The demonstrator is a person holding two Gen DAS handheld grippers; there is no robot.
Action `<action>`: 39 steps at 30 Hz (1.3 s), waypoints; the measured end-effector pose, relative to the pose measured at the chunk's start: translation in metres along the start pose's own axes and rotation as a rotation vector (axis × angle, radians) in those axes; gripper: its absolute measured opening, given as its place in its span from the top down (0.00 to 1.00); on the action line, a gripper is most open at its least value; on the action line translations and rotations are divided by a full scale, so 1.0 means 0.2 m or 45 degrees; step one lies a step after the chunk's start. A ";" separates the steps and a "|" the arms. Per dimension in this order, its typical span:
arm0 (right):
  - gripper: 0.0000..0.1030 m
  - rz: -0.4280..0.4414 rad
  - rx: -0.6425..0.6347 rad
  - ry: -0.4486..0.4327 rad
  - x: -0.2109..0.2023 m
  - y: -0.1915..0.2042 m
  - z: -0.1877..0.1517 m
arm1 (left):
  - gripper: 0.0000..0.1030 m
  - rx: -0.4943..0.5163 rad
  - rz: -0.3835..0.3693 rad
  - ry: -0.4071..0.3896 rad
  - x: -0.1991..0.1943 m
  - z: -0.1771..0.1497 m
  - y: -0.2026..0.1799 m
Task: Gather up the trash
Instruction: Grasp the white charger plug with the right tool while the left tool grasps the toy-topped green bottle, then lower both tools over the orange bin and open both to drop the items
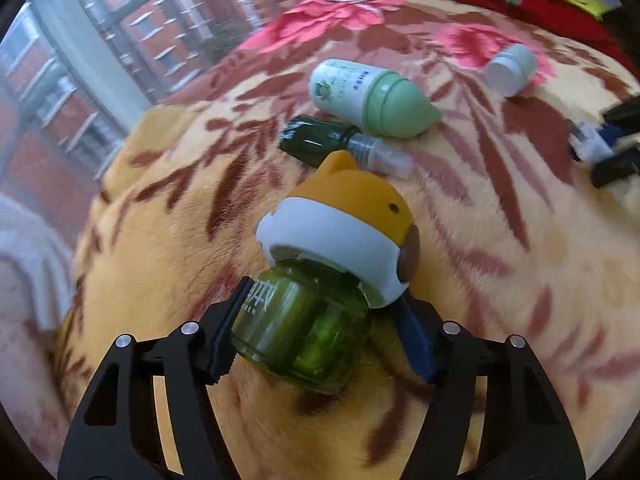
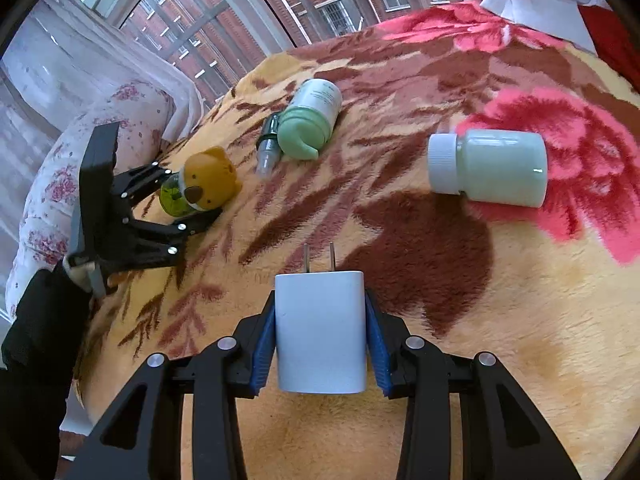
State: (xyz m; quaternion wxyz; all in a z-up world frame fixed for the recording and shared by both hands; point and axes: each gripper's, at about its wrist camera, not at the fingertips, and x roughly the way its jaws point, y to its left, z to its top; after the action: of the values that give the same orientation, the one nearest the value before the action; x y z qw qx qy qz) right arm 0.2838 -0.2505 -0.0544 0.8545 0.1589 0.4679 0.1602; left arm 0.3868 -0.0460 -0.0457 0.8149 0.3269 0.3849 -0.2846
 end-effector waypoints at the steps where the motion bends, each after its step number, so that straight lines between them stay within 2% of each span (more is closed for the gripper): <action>1: 0.61 -0.006 -0.007 0.000 0.00 0.01 0.00 | 0.38 -0.027 0.033 0.015 0.00 0.00 -0.01; 3: 0.61 -0.019 -0.022 0.010 0.01 0.01 0.00 | 0.39 -0.106 0.108 0.039 -0.02 0.00 -0.05; 4: 0.61 -0.021 -0.018 0.016 0.02 0.01 -0.01 | 0.43 -0.163 0.123 0.056 -0.03 -0.01 -0.06; 5: 0.61 -0.027 -0.015 0.027 0.03 0.01 -0.01 | 0.52 -0.205 0.116 0.075 -0.04 -0.01 -0.06; 6: 0.61 -0.030 -0.015 0.031 0.03 0.01 -0.01 | 0.55 -0.271 0.094 0.102 -0.05 -0.02 -0.07; 8: 0.61 -0.039 -0.027 0.036 0.03 0.01 -0.01 | 0.55 -0.310 0.135 0.110 -0.07 -0.03 -0.10; 9: 0.61 -0.044 -0.038 0.042 0.03 0.02 -0.01 | 0.53 -0.305 0.186 0.114 -0.07 -0.04 -0.13; 10: 0.61 -0.045 -0.039 0.046 0.04 0.02 -0.01 | 0.45 -0.311 0.240 0.116 -0.07 -0.04 -0.14; 11: 0.61 -0.041 -0.037 0.049 0.04 0.02 -0.01 | 0.41 -0.325 0.267 0.109 -0.08 -0.04 -0.15; 12: 0.61 -0.035 -0.035 0.050 0.03 0.02 -0.01 | 0.31 -0.349 0.254 0.091 -0.09 -0.04 -0.13; 13: 0.61 -0.025 -0.026 0.049 0.03 0.01 -0.02 | 0.14 -0.375 0.221 0.079 -0.11 -0.04 -0.12; 14: 0.61 -0.019 -0.020 0.048 0.03 0.00 -0.02 | 0.11 -0.421 0.168 0.069 -0.13 -0.03 -0.09; 16: 0.61 -0.002 -0.010 0.048 0.03 -0.01 -0.02 | 0.11 -0.470 0.098 0.056 -0.15 -0.01 -0.05; 20: 0.61 0.030 0.015 0.043 0.03 -0.03 -0.03 | 0.11 -0.490 0.131 0.168 -0.09 0.08 -0.01; 21: 0.61 0.038 0.021 0.042 0.03 -0.03 -0.03 | 0.17 -0.487 0.130 0.197 -0.05 0.09 -0.01; 22: 0.61 0.045 0.025 0.041 0.03 -0.03 -0.03 | 0.34 -0.486 0.078 0.215 -0.01 0.09 -0.01; 23: 0.61 0.048 0.027 0.041 0.04 -0.03 -0.03 | 0.40 -0.492 0.058 0.225 0.01 0.08 -0.02; 27: 0.61 0.051 0.025 0.033 0.04 -0.03 -0.03 | 0.42 -0.479 0.148 0.131 -0.01 0.07 -0.07; 30: 0.61 0.045 0.022 0.028 0.03 -0.02 -0.03 | 0.42 -0.566 0.149 0.076 -0.07 0.02 -0.07; 36: 0.61 0.026 -0.001 -0.013 -0.03 0.01 -0.05 | 0.42 -0.643 0.233 -0.085 -0.42 -0.13 -0.23; 39: 0.61 0.012 -0.054 -0.055 -0.11 0.10 -0.09 | 0.42 -0.719 0.270 -0.149 -0.62 -0.23 -0.35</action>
State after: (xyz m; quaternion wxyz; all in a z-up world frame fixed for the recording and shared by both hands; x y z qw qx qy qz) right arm 0.2555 -0.2406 -0.0384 0.8668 0.1463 0.4451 0.1706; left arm 0.2485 -0.0289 0.0111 0.9195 0.1089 0.3648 -0.0981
